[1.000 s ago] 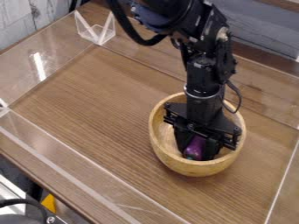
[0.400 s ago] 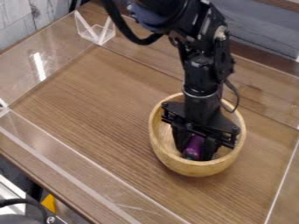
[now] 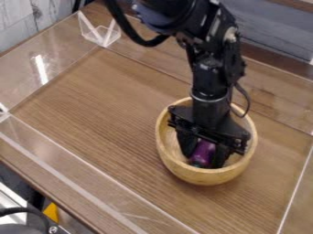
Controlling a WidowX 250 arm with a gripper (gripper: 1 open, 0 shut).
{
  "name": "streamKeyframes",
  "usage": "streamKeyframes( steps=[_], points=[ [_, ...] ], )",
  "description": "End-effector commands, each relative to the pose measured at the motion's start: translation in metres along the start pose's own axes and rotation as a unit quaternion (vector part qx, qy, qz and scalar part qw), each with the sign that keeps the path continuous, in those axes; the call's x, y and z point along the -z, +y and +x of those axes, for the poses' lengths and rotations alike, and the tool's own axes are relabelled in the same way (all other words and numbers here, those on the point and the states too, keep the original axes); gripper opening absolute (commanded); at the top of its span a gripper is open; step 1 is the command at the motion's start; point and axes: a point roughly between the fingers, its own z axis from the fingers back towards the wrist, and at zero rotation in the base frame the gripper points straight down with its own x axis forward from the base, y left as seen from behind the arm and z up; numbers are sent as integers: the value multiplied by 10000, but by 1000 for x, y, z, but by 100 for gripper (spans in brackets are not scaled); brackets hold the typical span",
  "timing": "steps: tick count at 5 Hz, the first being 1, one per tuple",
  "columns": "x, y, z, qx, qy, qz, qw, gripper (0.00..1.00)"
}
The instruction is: Remove the purple eggplant from inside the brown bowl and put it on the table
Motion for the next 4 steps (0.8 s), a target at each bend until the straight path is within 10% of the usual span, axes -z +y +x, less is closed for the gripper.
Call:
streamKeyframes(
  steps=[1,4],
  points=[
    [-23,-2,4,40,-316,-98,9994,0],
    [-99,9,6,-101,-904,-413,9950,0]
  ],
)
